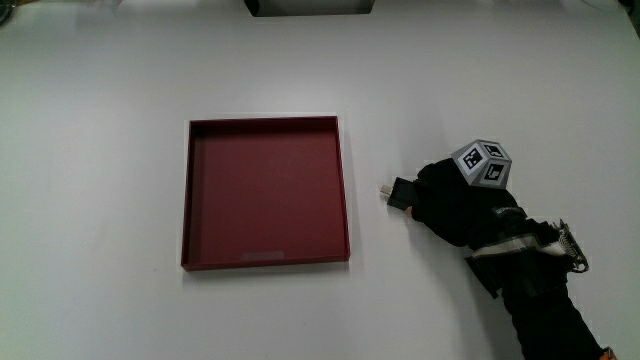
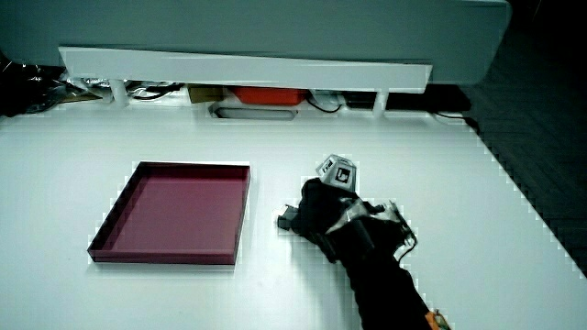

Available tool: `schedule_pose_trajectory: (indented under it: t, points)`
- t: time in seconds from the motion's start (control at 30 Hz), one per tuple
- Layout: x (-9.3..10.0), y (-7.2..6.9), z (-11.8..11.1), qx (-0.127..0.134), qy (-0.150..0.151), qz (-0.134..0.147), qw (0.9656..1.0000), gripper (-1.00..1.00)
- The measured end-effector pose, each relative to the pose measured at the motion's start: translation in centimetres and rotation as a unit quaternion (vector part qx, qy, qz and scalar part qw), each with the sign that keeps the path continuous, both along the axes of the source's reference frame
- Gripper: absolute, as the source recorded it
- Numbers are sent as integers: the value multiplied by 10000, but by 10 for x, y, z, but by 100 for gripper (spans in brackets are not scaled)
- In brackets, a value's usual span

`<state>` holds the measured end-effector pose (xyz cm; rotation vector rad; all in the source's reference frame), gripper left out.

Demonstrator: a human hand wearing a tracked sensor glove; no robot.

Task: Pick charger from desk

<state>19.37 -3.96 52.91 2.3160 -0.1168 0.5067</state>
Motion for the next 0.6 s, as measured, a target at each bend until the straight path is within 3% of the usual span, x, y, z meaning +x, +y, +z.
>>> schedule_pose_trajectory:
  t: [0.23,0.3,0.53,0.57,0.6]
  points:
    - [-9,-5,-17,220,-195,-74,9995,100]
    - [-15,-5,-26,362,-195,-127,9991,100]
    - [-53,-8,-58,684,-674,-555,9938,100]
    - [-55,-9,-46,248,-1087,-501,9925,100]
    - [-60,-9,-51,209,-1088,-512,9925,100]
